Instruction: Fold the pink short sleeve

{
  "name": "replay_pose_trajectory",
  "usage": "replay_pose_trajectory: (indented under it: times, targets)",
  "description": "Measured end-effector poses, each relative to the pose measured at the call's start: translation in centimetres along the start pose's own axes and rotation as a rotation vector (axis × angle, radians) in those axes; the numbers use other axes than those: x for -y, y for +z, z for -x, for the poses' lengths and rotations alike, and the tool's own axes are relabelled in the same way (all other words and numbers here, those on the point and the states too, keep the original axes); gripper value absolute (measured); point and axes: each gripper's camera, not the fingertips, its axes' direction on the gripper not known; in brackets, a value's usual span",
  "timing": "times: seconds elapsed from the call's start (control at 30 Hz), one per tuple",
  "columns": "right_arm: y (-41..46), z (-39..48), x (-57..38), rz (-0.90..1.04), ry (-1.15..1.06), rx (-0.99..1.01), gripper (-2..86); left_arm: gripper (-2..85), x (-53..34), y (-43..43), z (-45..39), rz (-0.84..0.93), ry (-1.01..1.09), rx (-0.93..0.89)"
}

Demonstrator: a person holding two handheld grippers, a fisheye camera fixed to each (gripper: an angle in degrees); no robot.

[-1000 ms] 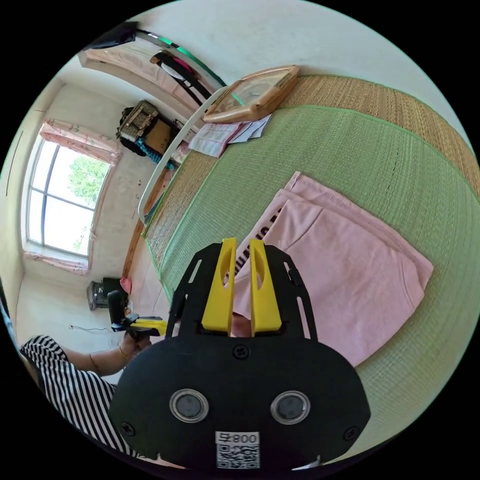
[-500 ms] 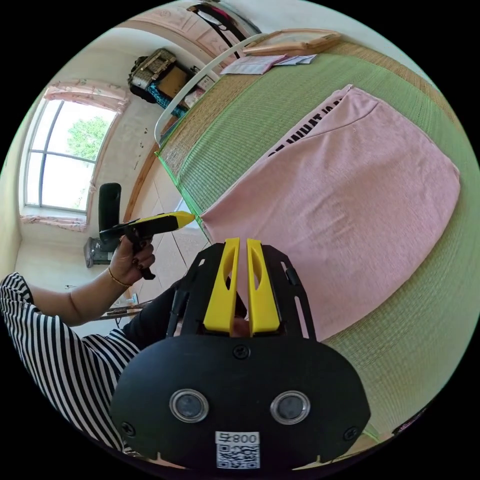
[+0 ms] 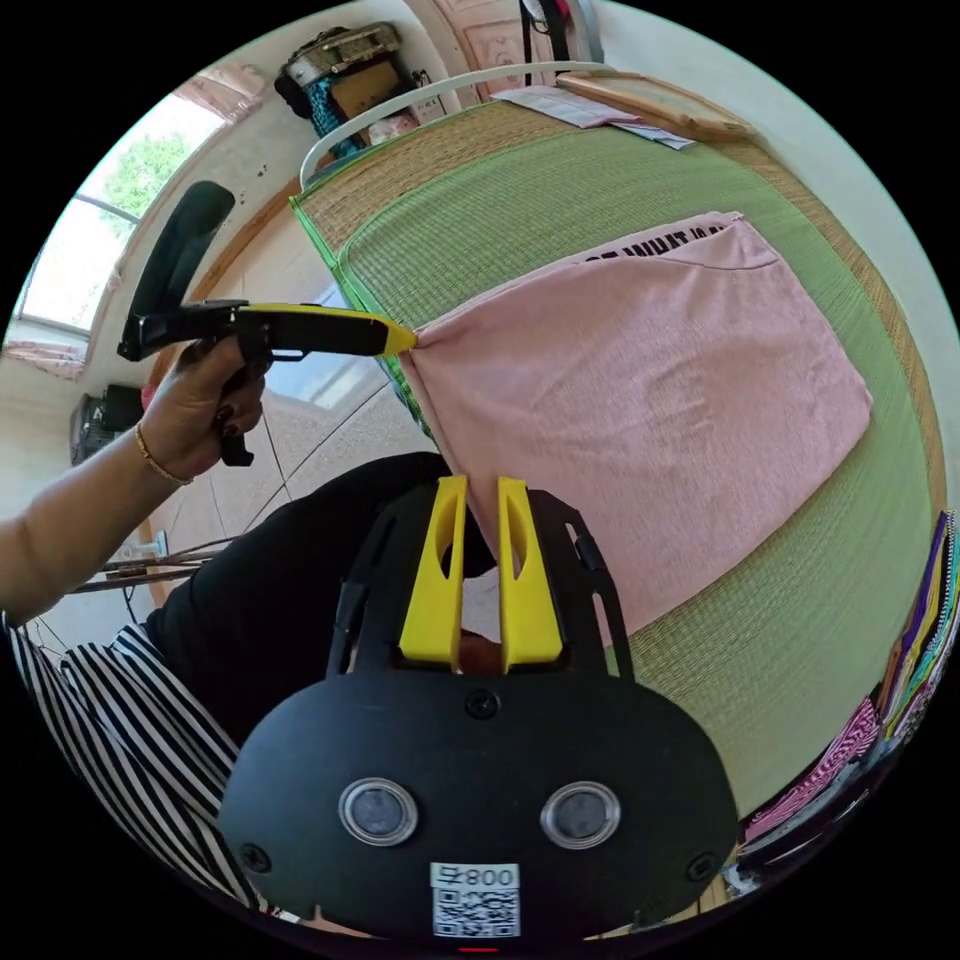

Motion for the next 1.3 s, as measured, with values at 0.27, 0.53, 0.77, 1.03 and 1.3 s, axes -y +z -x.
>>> replay_pose_trajectory:
  times: [0.27, 0.53, 0.77, 1.03, 1.3]
  targets:
    - [-2.0, 4.9, -0.5, 0.012, -0.040, -0.093, 1.1, 0.3, 1.4, -3.9, -1.2, -0.011, 0.039, -0.021]
    - [-4.9, 9.4, -2.8, -0.012, -0.097, -0.142, 1.8, 0.9, 1.8, -8.5, -1.8, -0.039, 0.053, -0.049]
    - [-3.5, 11.3, -2.9, 0.007, -0.049, -0.060, 5.0, 2.6, 3.7, -9.4, -3.5, -0.009, 0.089, -0.027]
    - [-5.0, 10.8, -9.6, -0.002, 0.049, -0.167, 6.0, 0.5, 5.3, -12.3, -5.7, 0.046, 0.134, 0.064]
    - [-2.0, 13.0, -11.4, 0.043, 0.001, -0.269, 5.7, 0.7, 6.4, -15.4, -7.9, 0.052, 0.172, 0.088]
